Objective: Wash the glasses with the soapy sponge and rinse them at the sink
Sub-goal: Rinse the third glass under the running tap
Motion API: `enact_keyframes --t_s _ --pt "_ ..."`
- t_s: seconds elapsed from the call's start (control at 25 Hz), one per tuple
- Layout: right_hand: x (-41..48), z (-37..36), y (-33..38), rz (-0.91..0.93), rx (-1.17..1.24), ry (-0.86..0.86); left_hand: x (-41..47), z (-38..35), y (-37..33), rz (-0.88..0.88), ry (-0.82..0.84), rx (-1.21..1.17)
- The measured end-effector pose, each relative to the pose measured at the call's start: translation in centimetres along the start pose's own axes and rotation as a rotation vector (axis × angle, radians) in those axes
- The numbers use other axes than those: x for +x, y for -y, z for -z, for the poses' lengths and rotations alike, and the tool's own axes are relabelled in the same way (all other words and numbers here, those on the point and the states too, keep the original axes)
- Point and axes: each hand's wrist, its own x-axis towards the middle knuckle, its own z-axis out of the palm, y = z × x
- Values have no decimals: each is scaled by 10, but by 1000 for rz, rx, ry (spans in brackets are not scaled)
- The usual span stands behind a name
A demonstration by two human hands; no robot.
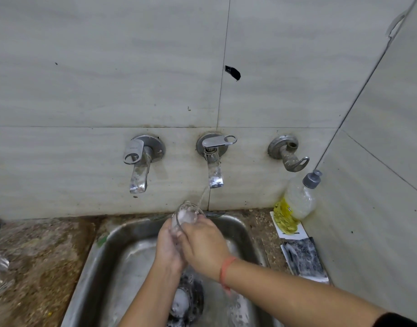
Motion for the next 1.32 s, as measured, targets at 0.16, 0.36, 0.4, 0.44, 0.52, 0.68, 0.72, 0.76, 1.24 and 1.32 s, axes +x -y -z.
enact_keyframes --t_s 0.16,0.36,0.4,0.44,0.52,0.68,0.72,0.76,1.24,1.32 --pt "-6 7 -18 223 -60 94 2 4 -8 87 -35 132" --pt "1 12 -57 505 -277 132 2 0 -20 227 -37 101" --pt "-2 11 -41 342 -188 119 2 -3 -16 177 -49 50" --pt "-4 9 -23 144 -64 71 3 -4 -11 121 -80 18" --pt "-6 6 -7 -76 86 79 4 -4 -1 45 -110 -2" --pt "-6 15 -42 528 -206 171 -4 -5 -8 112 -132 77" --pt "-1 17 -58 646 -291 136 -5 -7 -11 175 -101 85" --pt "3 20 -62 665 -322 109 -8 -8 -14 225 -65 74" --pt "-1 24 -69 684 -305 61 -4 -6 -16 329 11 150" --pt "-3 16 -46 440 -216 3 0 -5 -8 196 -20 58"
